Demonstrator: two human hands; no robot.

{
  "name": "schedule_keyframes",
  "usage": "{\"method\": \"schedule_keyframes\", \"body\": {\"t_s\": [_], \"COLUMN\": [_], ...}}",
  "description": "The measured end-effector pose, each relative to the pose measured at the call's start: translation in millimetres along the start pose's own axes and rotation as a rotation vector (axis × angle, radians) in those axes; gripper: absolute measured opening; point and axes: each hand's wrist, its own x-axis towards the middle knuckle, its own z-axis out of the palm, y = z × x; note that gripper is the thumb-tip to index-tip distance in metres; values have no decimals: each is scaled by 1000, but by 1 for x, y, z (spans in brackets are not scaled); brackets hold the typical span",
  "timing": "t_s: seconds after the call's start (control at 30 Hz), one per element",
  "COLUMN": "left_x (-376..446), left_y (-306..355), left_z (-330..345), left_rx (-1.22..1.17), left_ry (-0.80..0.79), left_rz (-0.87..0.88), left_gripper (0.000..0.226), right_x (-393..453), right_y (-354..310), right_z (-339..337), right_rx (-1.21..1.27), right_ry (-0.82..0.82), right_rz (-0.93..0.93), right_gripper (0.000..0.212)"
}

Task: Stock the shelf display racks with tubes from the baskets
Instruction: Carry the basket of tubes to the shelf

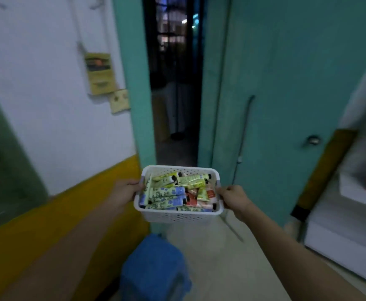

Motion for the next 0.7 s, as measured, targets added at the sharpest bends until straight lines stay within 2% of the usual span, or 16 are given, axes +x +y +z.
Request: {"method": "schedule_keyframes", "body": {"t_s": [0.3, 0.43, 0.53, 0.7], "left_x": [37, 53, 62, 53], "left_y": [146, 194, 221, 259], "left_z": [283, 414, 519, 682], "left_rx": [-132, -70, -42, 21], "left_ry": [-405, -609, -743, -961], "left_rz": [57, 69, 94, 93], "left_gripper": [10, 7, 6, 12], "right_x": [25, 32, 38, 29], "right_y": [11, 33, 49, 67], "right_z": [-273, -378, -453, -565], "right_rx": [56, 124, 162, 125], "right_ry": [466, 628, 740, 987], "right_rz": [70, 127, 145, 202], "right_gripper": [30, 18, 22, 15]}}
